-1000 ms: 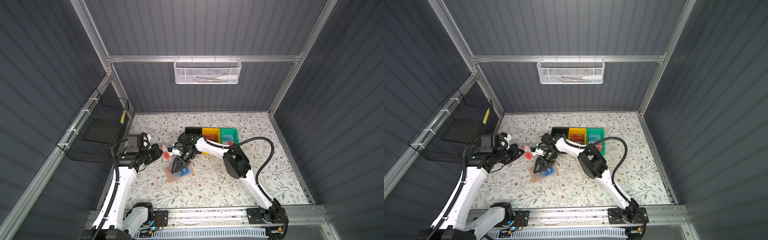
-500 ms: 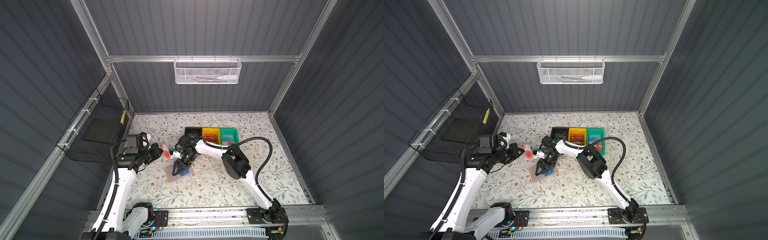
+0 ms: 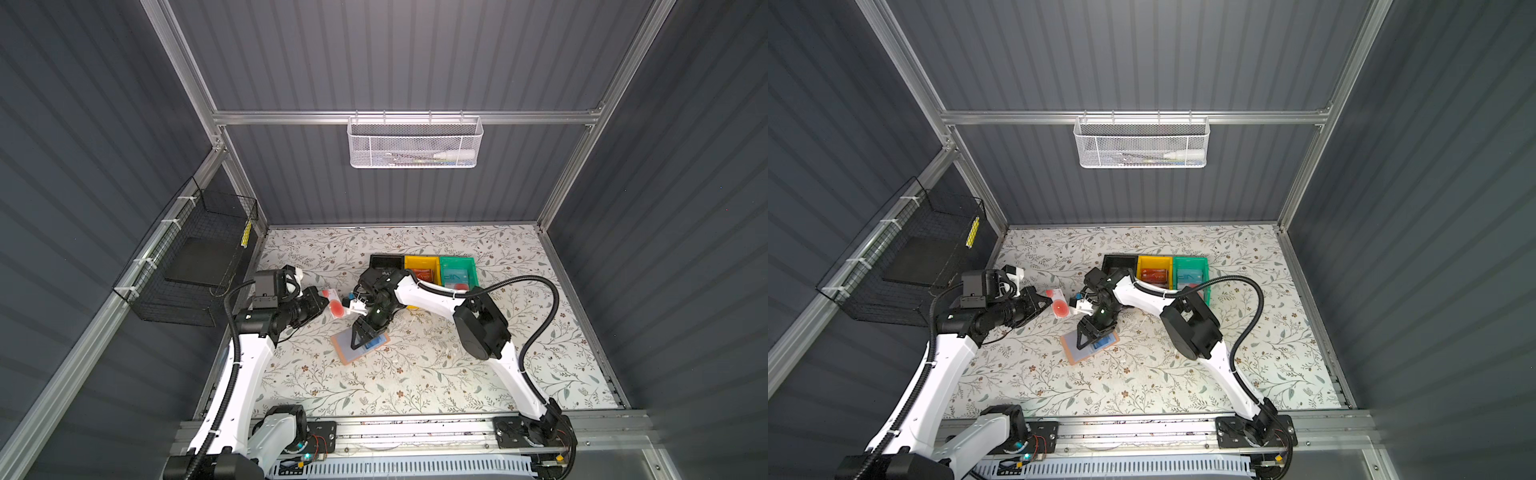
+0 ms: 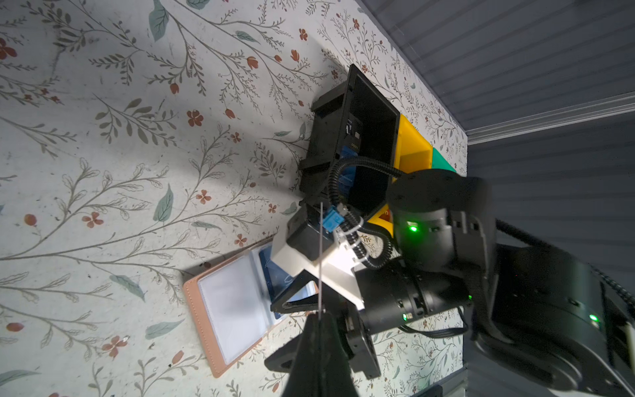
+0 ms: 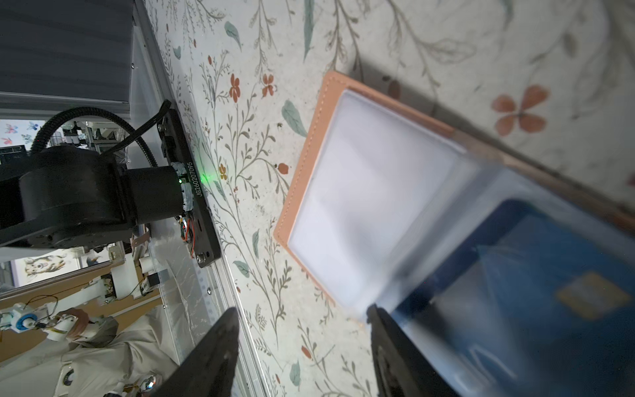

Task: Take the credit cards out of the card holder
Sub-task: Place the credit card in the storage box.

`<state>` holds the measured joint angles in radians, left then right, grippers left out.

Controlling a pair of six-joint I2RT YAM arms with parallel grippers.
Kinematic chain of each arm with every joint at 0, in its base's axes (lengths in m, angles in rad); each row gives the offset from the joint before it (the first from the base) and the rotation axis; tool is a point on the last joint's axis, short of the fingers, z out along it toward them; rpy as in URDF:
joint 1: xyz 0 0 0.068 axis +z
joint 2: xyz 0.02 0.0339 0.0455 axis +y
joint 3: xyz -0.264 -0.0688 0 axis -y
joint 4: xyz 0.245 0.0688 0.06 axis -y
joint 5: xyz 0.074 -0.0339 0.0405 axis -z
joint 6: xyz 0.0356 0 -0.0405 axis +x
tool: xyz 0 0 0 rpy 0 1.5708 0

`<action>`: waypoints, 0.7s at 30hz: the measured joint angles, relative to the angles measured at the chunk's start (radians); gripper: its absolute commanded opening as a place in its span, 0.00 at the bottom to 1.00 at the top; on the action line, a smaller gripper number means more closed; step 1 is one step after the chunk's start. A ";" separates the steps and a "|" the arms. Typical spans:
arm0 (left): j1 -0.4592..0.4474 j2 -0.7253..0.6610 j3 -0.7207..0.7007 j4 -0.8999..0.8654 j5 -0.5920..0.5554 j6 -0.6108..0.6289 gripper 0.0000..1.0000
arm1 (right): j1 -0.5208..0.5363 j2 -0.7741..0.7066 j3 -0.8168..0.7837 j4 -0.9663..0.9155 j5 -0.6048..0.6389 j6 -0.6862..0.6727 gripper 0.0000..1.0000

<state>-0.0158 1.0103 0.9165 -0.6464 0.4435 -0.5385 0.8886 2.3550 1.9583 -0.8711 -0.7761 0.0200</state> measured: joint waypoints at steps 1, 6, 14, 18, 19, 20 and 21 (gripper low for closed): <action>0.000 0.002 0.000 0.001 0.003 0.000 0.00 | -0.001 -0.023 -0.006 -0.006 0.006 -0.003 0.62; 0.005 0.024 0.000 0.026 0.033 0.000 0.00 | -0.016 -0.109 -0.034 -0.042 0.026 -0.021 0.62; 0.009 0.071 -0.061 0.266 0.209 -0.038 0.00 | -0.087 -0.211 -0.065 -0.138 0.042 -0.066 0.62; 0.006 0.122 -0.116 0.480 0.317 -0.121 0.00 | -0.181 -0.286 -0.064 -0.164 0.011 -0.071 0.62; 0.000 0.138 -0.122 0.526 0.338 -0.139 0.00 | -0.209 -0.304 -0.064 -0.166 -0.008 -0.071 0.62; -0.008 0.149 -0.123 0.560 0.349 -0.152 0.00 | -0.233 -0.319 -0.064 -0.166 -0.026 -0.069 0.62; -0.021 0.159 -0.123 0.594 0.360 -0.159 0.00 | -0.262 -0.334 -0.061 -0.165 -0.050 -0.066 0.62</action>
<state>-0.0368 1.1694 0.7937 -0.0525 0.8032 -0.6975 0.6266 2.0209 1.8969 -1.0363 -0.8265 -0.0460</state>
